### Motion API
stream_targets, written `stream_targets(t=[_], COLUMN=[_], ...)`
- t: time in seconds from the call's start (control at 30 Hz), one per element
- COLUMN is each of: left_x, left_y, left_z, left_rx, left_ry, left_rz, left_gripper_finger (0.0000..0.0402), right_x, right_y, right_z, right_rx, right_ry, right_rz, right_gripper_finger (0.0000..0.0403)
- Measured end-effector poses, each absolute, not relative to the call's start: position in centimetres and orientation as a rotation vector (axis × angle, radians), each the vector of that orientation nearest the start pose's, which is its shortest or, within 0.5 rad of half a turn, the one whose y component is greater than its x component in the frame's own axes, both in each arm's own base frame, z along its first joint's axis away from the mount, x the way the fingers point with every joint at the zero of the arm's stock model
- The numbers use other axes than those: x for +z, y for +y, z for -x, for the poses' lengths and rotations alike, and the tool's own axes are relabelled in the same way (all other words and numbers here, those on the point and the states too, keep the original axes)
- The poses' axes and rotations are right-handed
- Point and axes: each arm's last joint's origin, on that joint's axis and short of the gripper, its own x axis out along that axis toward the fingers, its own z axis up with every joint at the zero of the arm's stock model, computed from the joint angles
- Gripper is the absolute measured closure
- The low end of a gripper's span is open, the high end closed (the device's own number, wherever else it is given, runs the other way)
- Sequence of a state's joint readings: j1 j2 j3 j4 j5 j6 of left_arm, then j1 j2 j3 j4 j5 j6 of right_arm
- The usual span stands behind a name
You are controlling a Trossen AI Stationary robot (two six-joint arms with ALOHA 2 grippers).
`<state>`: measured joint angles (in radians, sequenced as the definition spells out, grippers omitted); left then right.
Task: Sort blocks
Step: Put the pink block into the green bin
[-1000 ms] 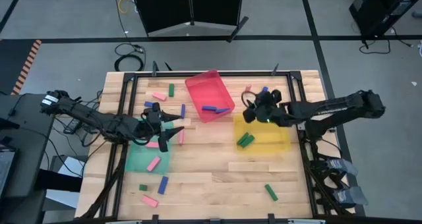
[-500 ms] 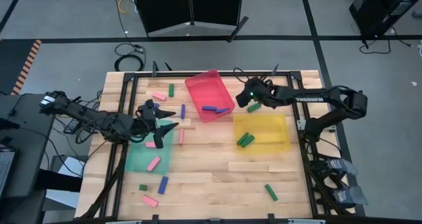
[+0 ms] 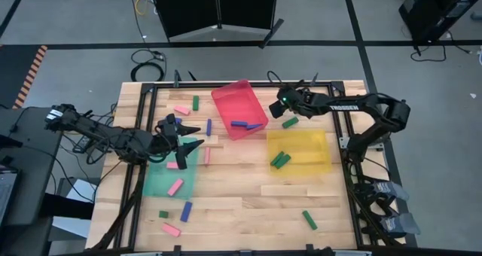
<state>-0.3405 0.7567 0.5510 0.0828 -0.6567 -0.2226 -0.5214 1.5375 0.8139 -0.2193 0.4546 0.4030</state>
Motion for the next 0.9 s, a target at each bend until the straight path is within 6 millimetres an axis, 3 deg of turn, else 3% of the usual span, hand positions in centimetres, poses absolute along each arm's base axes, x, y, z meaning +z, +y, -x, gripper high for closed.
stream_targets(t=[0.3, 0.5, 0.7, 0.9], left_x=[28.2, 28.2, 28.2, 28.1], left_y=[-4.0, -4.0, -4.0, -4.0], left_z=[-16.6, -16.6, -16.6, -16.6], left_rx=[0.327, 0.327, 0.327, 0.327], left_ry=[0.07, 0.072, 0.072, 0.075], left_rz=[0.185, 0.184, 0.188, 0.189], left_gripper_finger=[0.0175, 0.0175, 0.0175, 0.0175], right_x=[16.2, 15.4, 15.3, 15.3], right_y=[-16.7, -17.5, -17.7, -17.7], right_z=[-24.3, -24.4, -24.4, -24.3], right_rx=[-1.09, -1.04, -1.041, -1.046], right_ry=[0.822, 0.84, 0.838, 0.838], right_rz=[-0.383, -0.387, -0.392, -0.411], right_gripper_finger=[0.0095, 0.0117, 0.0158, 0.0231])
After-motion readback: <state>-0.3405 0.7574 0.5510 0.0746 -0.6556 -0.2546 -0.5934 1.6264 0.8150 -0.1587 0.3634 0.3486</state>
